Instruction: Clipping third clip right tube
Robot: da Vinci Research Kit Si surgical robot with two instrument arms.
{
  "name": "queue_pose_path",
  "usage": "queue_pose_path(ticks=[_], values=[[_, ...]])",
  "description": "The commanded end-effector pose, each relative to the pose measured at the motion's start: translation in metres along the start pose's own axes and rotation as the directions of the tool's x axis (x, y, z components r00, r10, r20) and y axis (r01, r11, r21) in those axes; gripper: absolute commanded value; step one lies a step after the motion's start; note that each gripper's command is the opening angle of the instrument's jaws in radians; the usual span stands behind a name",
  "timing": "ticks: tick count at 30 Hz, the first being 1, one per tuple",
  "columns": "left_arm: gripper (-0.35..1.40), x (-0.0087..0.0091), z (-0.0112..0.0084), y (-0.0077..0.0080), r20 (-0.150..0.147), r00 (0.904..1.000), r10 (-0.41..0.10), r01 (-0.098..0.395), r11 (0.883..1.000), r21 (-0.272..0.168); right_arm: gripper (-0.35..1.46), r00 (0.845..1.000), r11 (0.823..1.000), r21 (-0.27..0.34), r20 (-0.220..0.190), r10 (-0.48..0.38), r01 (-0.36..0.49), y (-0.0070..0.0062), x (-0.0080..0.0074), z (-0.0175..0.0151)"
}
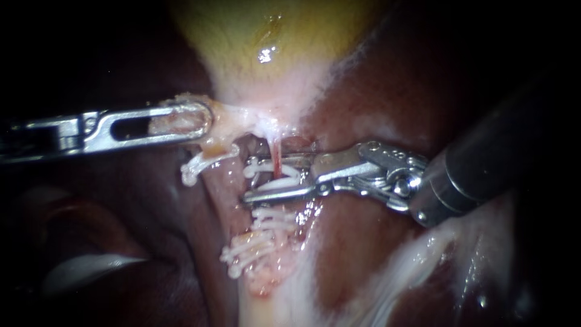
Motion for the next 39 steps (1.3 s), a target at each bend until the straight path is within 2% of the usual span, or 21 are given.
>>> queue_pose_path(ticks=[1,24,36,39], values=[[-0.35,0.0,0.0,0.0,0.0,1.0,0.0,0.0,1.0,0.001,0.45,1.0,1.0,0.006,-0.007,0.003,-0.003,-0.0002,0.0001,0.0],[-0.35,0.0,-0.0001,0.0001,-0.001,1.0,0.001,-0.001,1.0,0.002,0.45,0.995,0.994,0.102,-0.089,0.052,-0.043,-0.0022,0.0023,-0.0001],[-0.35,0.0,-0.0001,0.0001,-0.001,1.0,0.001,-0.001,1.0,0.002,0.43,0.994,0.993,0.106,-0.088,0.07,-0.061,-0.0021,0.0025,0.0001],[-0.35,0.0,-0.0001,0.0001,-0.001,1.0,0.001,-0.001,1.0,0.001,0.39,0.991,0.99,0.112,-0.086,0.1,-0.09,-0.002,0.0025,0.0001]])
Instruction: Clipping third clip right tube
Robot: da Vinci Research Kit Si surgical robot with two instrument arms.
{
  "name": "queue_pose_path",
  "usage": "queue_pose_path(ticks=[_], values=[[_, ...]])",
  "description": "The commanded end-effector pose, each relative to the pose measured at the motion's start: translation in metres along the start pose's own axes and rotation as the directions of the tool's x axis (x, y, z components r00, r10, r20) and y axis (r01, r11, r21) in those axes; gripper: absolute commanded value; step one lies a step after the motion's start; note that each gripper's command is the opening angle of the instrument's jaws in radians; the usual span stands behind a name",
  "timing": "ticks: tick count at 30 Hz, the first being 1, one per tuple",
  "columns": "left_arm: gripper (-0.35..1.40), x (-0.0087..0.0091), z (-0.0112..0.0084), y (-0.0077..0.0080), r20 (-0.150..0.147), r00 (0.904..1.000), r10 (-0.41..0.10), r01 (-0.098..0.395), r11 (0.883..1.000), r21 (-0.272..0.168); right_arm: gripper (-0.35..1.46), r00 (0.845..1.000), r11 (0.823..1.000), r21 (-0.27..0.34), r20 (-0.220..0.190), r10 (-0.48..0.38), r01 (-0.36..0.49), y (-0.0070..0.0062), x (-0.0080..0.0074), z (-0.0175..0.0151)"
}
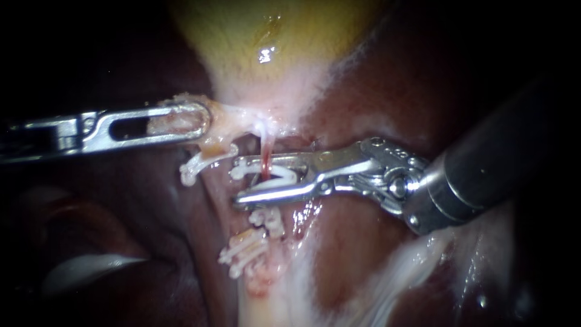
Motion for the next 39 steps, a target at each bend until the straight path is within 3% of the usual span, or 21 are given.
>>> queue_pose_path(ticks=[1,12,24,28,32,39], values=[[-0.35,0.0,0.0,0.0,0.001,1.0,0.0,0.0,1.0,-0.001,0.38,1.0,1.0,0.001,0.0,0.012,-0.012,0.0,0.0,0.0],[-0.35,0.0001,-0.0001,0.0,0.001,1.0,0.0,0.0,1.0,0.0,0.19,0.996,0.996,0.003,-0.004,0.087,-0.087,0.0003,-0.0002,-0.0006],[-0.35,0.0001,-0.0001,0.0001,0.0,1.0,0.001,-0.001,1.0,0.0,-0.35,0.995,0.995,0.005,0.0,0.099,-0.099,0.0004,-0.0003,-0.0014],[-0.35,0.0001,-0.0001,0.0001,0.0,1.0,0.001,-0.001,1.0,0.0,-0.35,0.994,0.994,-0.026,-0.005,0.111,-0.111,0.0003,-0.0005,-0.0017],[-0.35,0.0001,-0.0001,0.0001,0.0,1.0,0.001,-0.001,1.0,0.0,-0.35,0.993,0.992,-0.048,0.024,0.114,-0.113,0.0002,-0.0006,-0.002],[-0.35,0.0001,-0.0001,0.0001,0.0,1.0,0.001,-0.001,1.0,0.0,-0.35,0.993,0.992,-0.049,0.024,0.114,-0.113,0.0002,-0.0006,-0.002]])
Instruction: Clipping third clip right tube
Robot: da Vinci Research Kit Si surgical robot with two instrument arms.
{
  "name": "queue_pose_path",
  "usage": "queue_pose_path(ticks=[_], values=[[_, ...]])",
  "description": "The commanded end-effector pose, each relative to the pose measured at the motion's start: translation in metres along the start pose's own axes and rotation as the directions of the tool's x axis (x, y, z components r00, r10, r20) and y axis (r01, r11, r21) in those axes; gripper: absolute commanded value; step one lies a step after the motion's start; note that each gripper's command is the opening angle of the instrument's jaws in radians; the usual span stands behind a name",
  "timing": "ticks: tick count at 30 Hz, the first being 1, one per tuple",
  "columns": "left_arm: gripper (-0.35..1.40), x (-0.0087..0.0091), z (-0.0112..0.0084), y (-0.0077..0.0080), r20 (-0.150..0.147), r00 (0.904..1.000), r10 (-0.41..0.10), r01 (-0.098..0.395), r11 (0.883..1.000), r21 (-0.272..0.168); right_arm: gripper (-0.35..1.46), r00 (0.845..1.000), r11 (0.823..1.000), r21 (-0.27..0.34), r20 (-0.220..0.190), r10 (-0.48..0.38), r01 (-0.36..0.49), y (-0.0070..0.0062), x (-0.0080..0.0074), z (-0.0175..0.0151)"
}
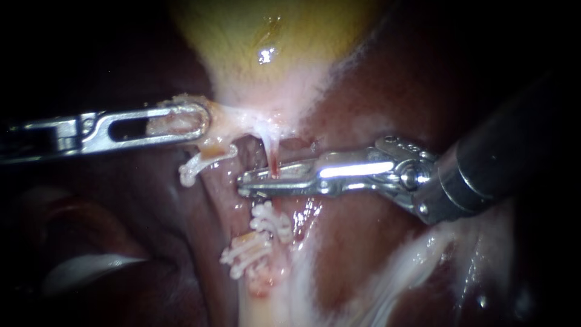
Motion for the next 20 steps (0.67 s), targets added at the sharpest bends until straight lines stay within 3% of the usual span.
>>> queue_pose_path(ticks=[1,20], values=[[-0.35,0.0,0.0,0.0,0.0,1.0,0.0,0.0,1.0,0.001,-0.35,1.0,1.0,0.0,0.0,-0.001,0.001,0.0,0.0,0.0001],[-0.35,0.0,0.0,0.0,0.0,1.0,0.0,0.0,1.0,0.0,-0.35,1.0,1.0,-0.001,-0.001,-0.001,0.001,0.0001,0.0001,0.0001]])
